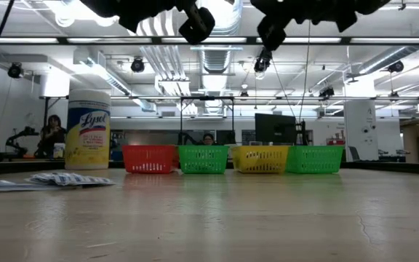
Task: Pick & Place First Aid Supplies
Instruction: Put the blue fingertip bandage into the right green bin
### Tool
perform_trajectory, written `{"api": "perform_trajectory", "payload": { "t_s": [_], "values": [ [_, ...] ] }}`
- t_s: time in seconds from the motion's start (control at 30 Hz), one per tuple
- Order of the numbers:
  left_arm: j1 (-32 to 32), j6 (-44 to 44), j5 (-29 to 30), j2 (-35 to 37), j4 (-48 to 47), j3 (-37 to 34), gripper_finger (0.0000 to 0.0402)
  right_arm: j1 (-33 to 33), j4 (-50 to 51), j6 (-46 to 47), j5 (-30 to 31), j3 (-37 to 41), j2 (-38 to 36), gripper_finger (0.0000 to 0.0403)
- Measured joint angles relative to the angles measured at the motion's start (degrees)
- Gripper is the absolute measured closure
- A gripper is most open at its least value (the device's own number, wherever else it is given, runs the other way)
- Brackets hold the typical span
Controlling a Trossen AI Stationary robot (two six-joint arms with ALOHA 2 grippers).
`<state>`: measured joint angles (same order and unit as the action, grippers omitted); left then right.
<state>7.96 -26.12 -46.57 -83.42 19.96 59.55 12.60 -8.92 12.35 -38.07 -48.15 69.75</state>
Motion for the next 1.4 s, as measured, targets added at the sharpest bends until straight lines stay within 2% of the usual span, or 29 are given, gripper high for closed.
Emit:
{"api": "perform_trajectory", "payload": {
  "t_s": [0.4,0.73,0.93,1.3,1.4],
  "values": [
    [0.4,0.5,-0.5,0.0,1.0,0.0,0.0401,-0.3,8.2,-4.6,-7.3,-12.1,10.7,0.0226],
    [0.7,0.8,-0.6,0.0,1.0,0.0,0.0402,-1.3,10.2,-6.1,-9.1,-18.9,15.9,0.0210],
    [0.9,0.8,-0.6,0.0,1.0,0.0,0.0402,-1.8,13.5,-8.3,-8.9,-19.8,16.2,0.0243],
    [1.2,0.9,-0.2,0.0,1.0,-0.1,0.0401,-2.5,13.4,-8.5,-8.6,-19.5,16.3,0.0383],
    [1.2,0.7,-0.1,0.0,1.0,-0.2,0.0401,-2.6,13.5,-8.7,-8.6,-19.5,16.3,0.0393]
  ]
}}
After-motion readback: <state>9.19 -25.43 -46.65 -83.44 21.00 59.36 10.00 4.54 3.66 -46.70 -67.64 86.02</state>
